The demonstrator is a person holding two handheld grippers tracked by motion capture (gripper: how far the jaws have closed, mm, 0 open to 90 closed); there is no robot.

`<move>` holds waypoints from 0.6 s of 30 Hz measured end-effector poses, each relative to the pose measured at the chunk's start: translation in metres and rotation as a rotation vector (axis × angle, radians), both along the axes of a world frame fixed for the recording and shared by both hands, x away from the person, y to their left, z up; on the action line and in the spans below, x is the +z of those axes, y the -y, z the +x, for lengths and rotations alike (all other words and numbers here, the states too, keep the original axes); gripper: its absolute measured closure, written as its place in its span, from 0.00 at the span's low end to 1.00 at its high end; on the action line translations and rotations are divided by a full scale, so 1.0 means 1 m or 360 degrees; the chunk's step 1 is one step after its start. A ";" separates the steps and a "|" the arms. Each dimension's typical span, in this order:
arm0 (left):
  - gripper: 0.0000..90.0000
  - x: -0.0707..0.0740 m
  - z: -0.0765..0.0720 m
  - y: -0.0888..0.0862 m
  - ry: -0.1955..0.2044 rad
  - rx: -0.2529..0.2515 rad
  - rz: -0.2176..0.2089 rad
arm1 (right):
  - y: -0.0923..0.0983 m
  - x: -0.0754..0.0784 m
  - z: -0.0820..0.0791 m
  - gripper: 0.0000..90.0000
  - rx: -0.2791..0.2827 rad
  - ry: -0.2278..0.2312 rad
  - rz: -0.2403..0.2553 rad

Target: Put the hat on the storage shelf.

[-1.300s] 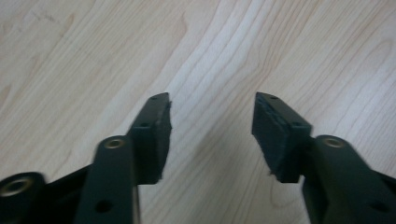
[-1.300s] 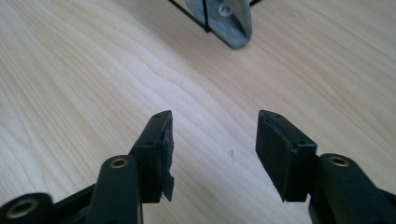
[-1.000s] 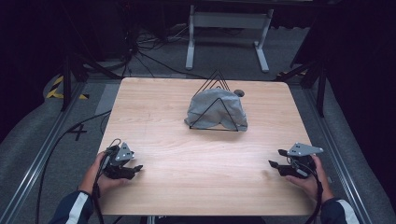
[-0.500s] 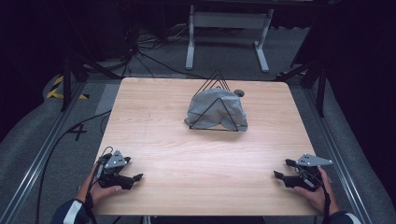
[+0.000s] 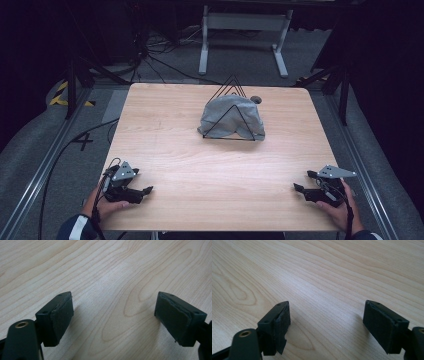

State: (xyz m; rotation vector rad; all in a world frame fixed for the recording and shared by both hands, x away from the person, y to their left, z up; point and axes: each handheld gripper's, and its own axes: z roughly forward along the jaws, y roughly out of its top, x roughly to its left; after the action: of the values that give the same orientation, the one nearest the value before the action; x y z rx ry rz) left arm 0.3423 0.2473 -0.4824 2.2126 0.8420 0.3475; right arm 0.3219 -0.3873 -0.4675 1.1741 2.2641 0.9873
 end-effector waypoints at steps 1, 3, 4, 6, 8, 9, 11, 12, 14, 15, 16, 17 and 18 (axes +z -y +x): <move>0.18 0.000 0.000 0.000 0.0000 0.0000 -0.0002 | 0.000 0.000 0.000 0.24 -0.0002 0.0000 0.0000; 0.18 0.000 0.000 0.000 0.0000 0.0000 0.0000 | 0.000 0.000 0.000 0.24 -0.0002 0.0000 0.0000; 0.18 0.000 0.000 0.000 0.0000 0.0000 -0.0001 | 0.000 0.000 0.000 0.24 -0.0003 0.0000 0.0000; 0.18 0.000 0.000 0.000 0.0001 -0.0002 0.0000 | 0.000 0.000 0.000 0.24 -0.0007 0.0000 0.0001; 0.18 0.000 0.000 0.000 0.0000 0.0000 0.0000 | 0.000 0.000 0.000 0.24 -0.0007 0.0000 0.0002; 0.18 0.000 0.000 0.000 0.0001 -0.0001 0.0000 | 0.000 0.000 0.000 0.24 -0.0007 0.0000 0.0001; 0.18 0.000 0.000 0.000 0.0001 -0.0001 0.0000 | 0.000 0.000 0.000 0.24 -0.0008 0.0001 0.0001; 0.18 0.000 0.000 0.000 0.0000 0.0000 0.0000 | 0.000 0.000 0.000 0.24 -0.0009 0.0000 0.0001; 0.18 0.000 0.000 0.000 0.0000 0.0000 -0.0002 | 0.000 0.000 0.000 0.24 -0.0012 0.0001 -0.0001; 0.18 0.000 0.000 0.000 0.0000 0.0001 -0.0002 | 0.000 0.000 0.000 0.24 -0.0013 0.0001 0.0001; 0.18 0.000 0.000 0.000 0.0001 0.0000 -0.0002 | 0.000 0.000 0.000 0.24 -0.0014 0.0001 0.0000; 0.18 0.000 0.000 0.000 0.0000 -0.0001 -0.0001 | 0.000 0.000 0.000 0.24 -0.0017 0.0003 0.0003; 0.18 0.000 0.000 0.000 0.0001 -0.0001 -0.0001 | 0.000 0.000 0.000 0.24 -0.0019 0.0004 0.0004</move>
State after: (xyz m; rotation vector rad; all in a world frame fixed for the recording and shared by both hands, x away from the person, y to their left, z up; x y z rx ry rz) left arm 0.3423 0.2472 -0.4824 2.2121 0.8410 0.3473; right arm 0.3222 -0.3877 -0.4677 1.1852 2.2523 0.9870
